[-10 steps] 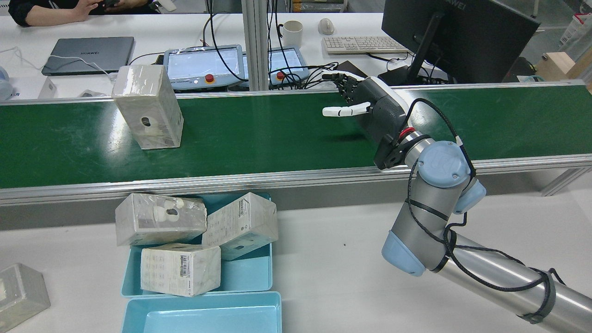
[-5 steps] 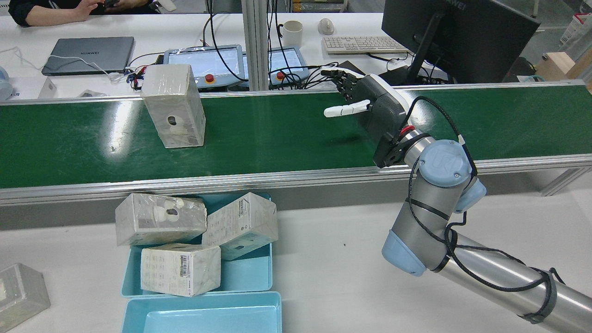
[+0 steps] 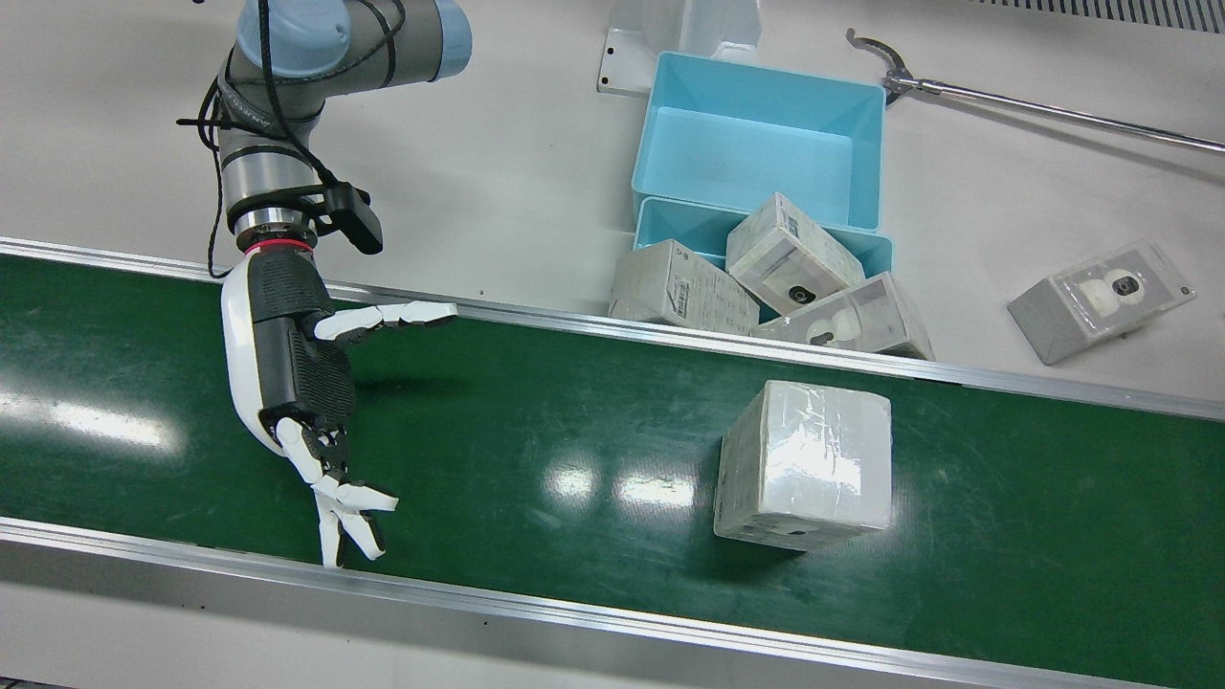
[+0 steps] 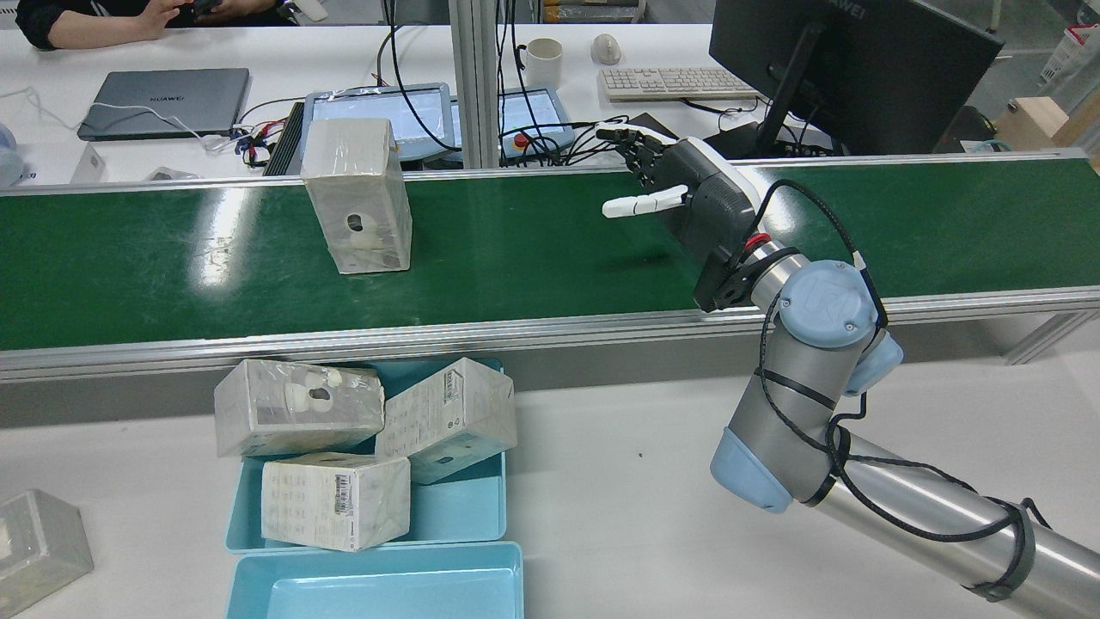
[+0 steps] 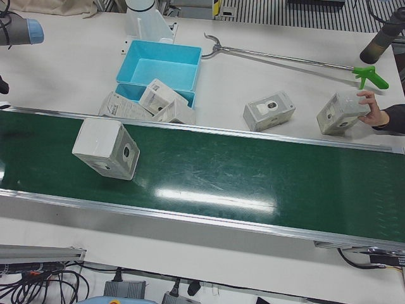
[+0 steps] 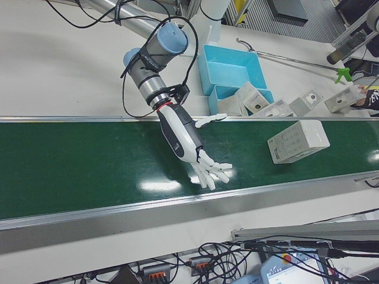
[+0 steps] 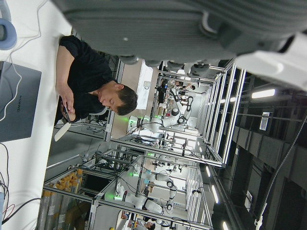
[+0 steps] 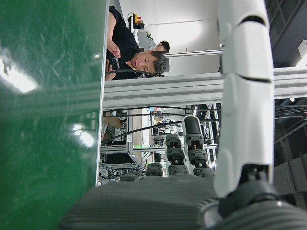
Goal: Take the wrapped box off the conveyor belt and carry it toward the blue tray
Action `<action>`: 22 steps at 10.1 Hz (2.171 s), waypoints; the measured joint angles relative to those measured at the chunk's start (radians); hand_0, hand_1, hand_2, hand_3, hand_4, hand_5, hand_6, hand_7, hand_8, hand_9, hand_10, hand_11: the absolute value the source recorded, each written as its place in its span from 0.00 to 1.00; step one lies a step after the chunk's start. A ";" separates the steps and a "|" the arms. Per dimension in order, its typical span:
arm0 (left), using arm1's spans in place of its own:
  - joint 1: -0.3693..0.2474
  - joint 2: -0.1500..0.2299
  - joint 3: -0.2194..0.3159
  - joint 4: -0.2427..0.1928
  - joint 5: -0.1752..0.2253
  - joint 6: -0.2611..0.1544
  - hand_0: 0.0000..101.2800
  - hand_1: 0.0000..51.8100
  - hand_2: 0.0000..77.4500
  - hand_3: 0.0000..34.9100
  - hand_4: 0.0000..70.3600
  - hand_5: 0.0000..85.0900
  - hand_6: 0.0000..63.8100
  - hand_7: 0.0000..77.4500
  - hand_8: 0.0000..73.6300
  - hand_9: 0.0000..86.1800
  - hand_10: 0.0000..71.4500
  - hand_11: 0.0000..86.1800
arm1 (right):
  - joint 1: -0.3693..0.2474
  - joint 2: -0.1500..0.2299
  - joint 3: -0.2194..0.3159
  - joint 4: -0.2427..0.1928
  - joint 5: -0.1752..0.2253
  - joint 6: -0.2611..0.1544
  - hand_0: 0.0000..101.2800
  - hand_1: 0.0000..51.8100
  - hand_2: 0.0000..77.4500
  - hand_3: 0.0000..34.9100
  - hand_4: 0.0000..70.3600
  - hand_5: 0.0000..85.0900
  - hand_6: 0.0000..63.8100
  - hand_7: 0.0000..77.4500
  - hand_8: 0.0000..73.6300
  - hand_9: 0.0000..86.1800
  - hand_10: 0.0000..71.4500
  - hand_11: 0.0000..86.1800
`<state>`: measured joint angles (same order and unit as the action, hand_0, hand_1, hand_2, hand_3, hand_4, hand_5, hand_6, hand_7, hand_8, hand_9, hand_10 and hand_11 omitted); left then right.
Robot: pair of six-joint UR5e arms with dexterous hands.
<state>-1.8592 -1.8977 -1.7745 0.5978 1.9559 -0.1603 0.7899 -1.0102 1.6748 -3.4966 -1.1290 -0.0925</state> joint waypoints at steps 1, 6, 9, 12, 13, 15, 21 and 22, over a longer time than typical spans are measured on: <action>0.000 0.000 0.000 0.000 0.000 0.000 0.00 0.00 0.01 0.00 0.00 0.01 0.01 0.01 0.01 0.00 0.01 0.01 | 0.000 -0.001 -0.002 0.007 0.000 0.000 0.48 0.28 0.13 0.00 0.18 0.29 0.08 0.06 0.01 0.03 0.00 0.01; 0.000 0.000 0.000 0.000 0.000 0.000 0.00 0.00 0.01 0.00 0.00 0.01 0.01 0.01 0.01 0.01 0.01 0.01 | 0.000 -0.002 -0.006 0.013 0.000 -0.001 0.48 0.28 0.15 0.00 0.19 0.30 0.09 0.06 0.01 0.04 0.00 0.01; 0.000 0.000 0.000 0.000 0.000 0.000 0.00 0.00 0.01 0.00 0.00 0.01 0.01 0.00 0.01 0.00 0.01 0.01 | 0.000 -0.003 -0.006 0.013 0.000 -0.001 0.48 0.28 0.15 0.00 0.19 0.30 0.09 0.06 0.01 0.03 0.00 0.01; 0.000 0.000 0.000 0.000 0.000 0.000 0.00 0.00 0.01 0.00 0.00 0.01 0.01 0.01 0.01 0.01 0.00 0.01 | 0.000 -0.004 -0.007 0.013 0.000 -0.001 0.48 0.28 0.15 0.00 0.19 0.30 0.09 0.06 0.01 0.03 0.00 0.01; 0.000 0.000 0.000 0.000 0.000 0.000 0.00 0.00 0.01 0.00 0.00 0.01 0.01 0.01 0.01 0.01 0.00 0.01 | -0.001 -0.004 -0.008 0.013 0.000 -0.001 0.48 0.28 0.15 0.00 0.19 0.30 0.08 0.06 0.01 0.04 0.00 0.01; 0.000 0.000 0.000 0.000 0.000 0.000 0.00 0.00 0.01 0.00 0.00 0.01 0.01 0.01 0.01 0.00 0.01 0.01 | -0.001 -0.005 -0.008 0.013 0.000 -0.001 0.48 0.28 0.15 0.00 0.18 0.29 0.08 0.06 0.01 0.04 0.00 0.01; 0.000 0.000 0.000 0.000 0.000 0.000 0.00 0.00 0.01 0.00 0.00 0.01 0.01 0.01 0.01 0.01 0.01 0.01 | -0.001 -0.005 -0.009 0.013 0.000 -0.002 0.48 0.31 0.15 0.00 0.18 0.28 0.09 0.06 0.01 0.03 0.00 0.01; 0.000 0.000 0.000 0.000 0.000 0.000 0.00 0.00 0.01 0.00 0.00 0.01 0.01 0.01 0.01 0.00 0.01 0.01 | -0.001 -0.006 -0.010 0.013 0.000 -0.002 0.48 0.31 0.15 0.00 0.19 0.28 0.09 0.06 0.01 0.03 0.00 0.01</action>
<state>-1.8591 -1.8977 -1.7745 0.5978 1.9558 -0.1603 0.7885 -1.0160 1.6648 -3.4837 -1.1290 -0.0942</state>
